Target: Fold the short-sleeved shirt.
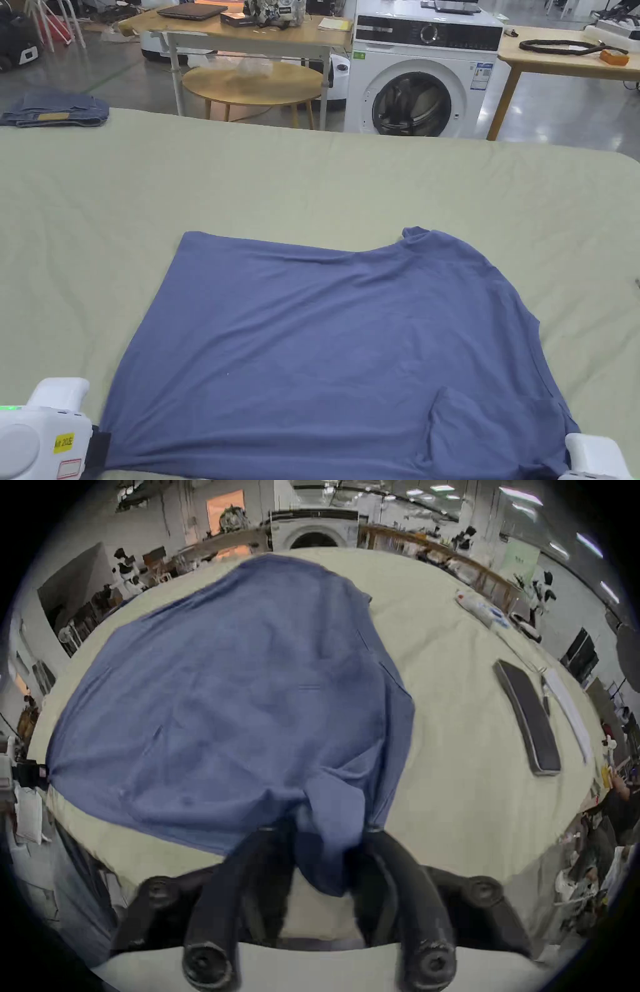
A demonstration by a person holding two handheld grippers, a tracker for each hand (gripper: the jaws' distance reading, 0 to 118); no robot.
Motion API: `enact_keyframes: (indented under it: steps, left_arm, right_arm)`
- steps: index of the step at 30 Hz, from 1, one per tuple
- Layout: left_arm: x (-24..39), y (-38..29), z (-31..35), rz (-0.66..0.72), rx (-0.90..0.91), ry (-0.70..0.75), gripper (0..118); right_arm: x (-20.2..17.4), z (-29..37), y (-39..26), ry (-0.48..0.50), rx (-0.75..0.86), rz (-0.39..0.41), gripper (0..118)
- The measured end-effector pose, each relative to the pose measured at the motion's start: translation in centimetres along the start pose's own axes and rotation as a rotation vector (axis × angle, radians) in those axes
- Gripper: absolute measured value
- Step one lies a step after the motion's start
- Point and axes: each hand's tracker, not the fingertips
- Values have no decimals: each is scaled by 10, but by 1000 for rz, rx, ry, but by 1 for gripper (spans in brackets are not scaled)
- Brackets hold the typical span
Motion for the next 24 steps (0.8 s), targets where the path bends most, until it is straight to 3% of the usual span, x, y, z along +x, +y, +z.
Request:
enact_keyframes:
  steps: [1, 2, 3, 6, 12, 24]
  left_arm:
    - [0, 0, 2, 4, 1, -4, 0]
    - [0, -1, 3, 5, 2, -7, 0]
    - [-1, -1, 5, 8, 6, -11, 0]
    - [-2, 2, 11, 9, 24, -22, 0]
    - [-4, 28, 37, 34, 133, -78, 0]
    - [4, 174, 13, 24, 225, -96, 0]
  right_arm:
    - [-2, 3, -1, 12, 33, -11, 8]
    - [-3, 5, 2, 13, 28, -11, 7]
    - [-3, 6, 4, 54, 29, -30, 7]
    - [-5, 12, 8, 25, 56, 6, 7]
    - [-5, 49, 38, 47, 126, -14, 7]
    - [-4, 40, 164, 70, 243, -45, 7]
